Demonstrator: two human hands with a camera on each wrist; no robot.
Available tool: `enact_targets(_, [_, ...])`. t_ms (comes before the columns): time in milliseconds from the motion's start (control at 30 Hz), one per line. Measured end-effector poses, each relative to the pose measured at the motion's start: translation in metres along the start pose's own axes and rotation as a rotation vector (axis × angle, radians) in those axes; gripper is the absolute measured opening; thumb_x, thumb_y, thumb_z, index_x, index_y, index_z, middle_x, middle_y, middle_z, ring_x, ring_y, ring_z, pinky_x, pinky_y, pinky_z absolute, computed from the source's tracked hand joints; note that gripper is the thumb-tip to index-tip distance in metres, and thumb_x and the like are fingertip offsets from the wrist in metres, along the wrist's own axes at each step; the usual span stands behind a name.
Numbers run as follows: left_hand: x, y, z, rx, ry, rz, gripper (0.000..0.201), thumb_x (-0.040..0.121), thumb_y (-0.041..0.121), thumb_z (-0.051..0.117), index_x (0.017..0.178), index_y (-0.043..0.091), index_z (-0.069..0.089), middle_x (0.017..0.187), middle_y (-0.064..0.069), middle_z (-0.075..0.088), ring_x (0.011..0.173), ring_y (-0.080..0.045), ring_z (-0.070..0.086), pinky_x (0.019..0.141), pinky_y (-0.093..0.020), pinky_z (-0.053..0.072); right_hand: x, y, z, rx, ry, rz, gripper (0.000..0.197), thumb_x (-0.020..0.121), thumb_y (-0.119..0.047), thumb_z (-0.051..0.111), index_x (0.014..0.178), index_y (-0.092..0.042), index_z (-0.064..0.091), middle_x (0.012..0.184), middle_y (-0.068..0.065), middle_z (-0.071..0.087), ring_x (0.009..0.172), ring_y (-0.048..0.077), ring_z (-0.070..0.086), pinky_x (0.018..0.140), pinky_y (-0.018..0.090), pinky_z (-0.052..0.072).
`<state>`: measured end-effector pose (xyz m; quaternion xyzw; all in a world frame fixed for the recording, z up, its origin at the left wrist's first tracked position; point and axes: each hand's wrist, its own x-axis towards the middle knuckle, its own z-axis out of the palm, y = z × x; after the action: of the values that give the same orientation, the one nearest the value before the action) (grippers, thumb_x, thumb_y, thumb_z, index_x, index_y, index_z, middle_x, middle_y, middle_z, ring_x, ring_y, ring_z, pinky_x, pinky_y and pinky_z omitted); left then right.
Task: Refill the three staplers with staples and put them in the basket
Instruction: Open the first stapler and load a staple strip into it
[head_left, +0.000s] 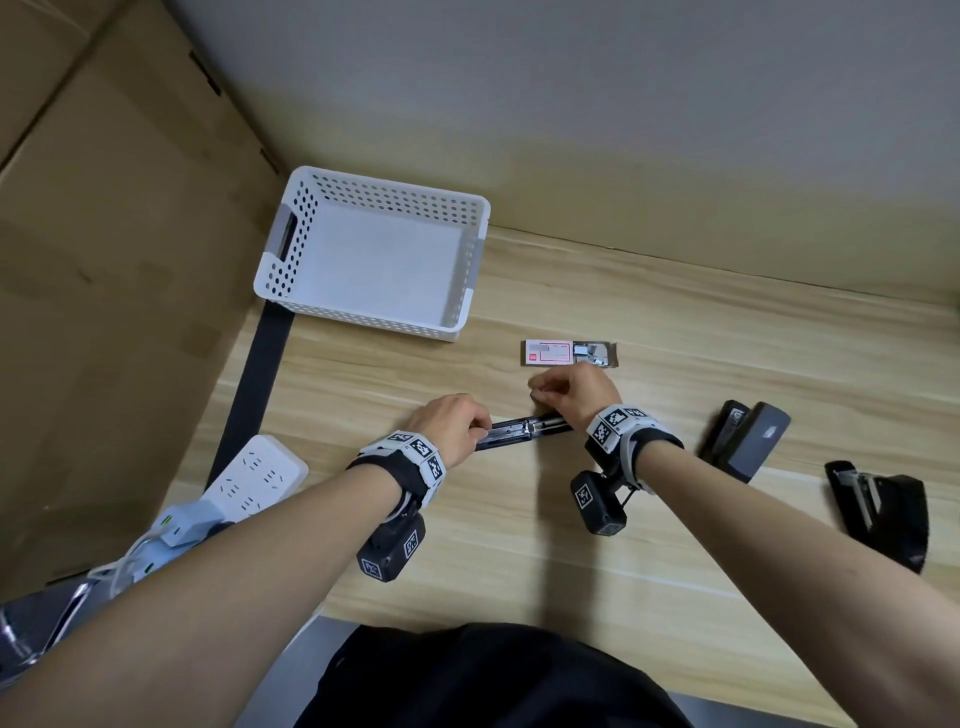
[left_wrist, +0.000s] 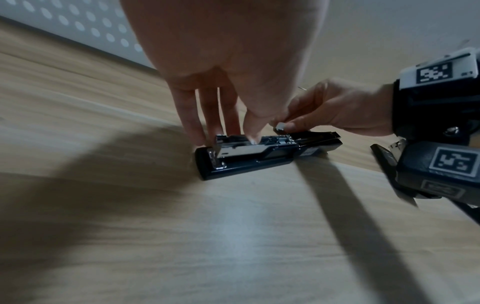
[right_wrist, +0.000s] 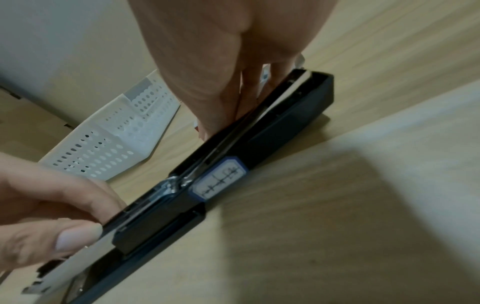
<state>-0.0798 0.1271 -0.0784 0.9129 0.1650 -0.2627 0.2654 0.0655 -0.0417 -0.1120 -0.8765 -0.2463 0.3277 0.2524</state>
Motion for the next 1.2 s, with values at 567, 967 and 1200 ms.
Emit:
enact_targets(567, [-0.001,0.008,-0.008,0.009,0.003,0.033,0.015,0.095,0.032,0.059,0.098,0.029,0.073,0.096,0.006,0.062,0.088,-0.020,0.059,0.075,-0.038,0.052,-0.025,-0.003,-0.008,-0.011,0.023,-0.116,0.010,0.074,-0.037,0.078,0.073,-0.033,0.069,0.075,-0.020,0.061,0.076,0.003,0.056,0.065,0.021,0.044])
enact_targets(967, [-0.030,-0.019,-0.003,0.054,0.068,0.018,0.032,0.083,0.021,0.069,0.114,0.026,0.066,0.112,0.003,0.056,0.103,-0.019,0.056,0.076,-0.034,0.047,-0.045,-0.024,0.022,-0.056,0.004,-0.330,0.013,0.076,-0.032,0.077,0.089,-0.031,0.076,0.085,-0.017,0.057,0.086,0.012,0.046,0.075,0.032,0.045])
enact_targets(1200, [-0.044,-0.035,0.002,-0.011,0.104,-0.020,0.041,0.088,0.024,0.068,0.127,0.022,0.059,0.121,0.004,0.053,0.111,-0.018,0.056,0.087,-0.032,0.045,-0.040,-0.043,0.045,-0.106,0.035,-0.343,0.014,0.077,-0.036,0.075,0.091,-0.033,0.076,0.090,-0.018,0.061,0.087,0.012,0.046,0.073,0.034,0.047])
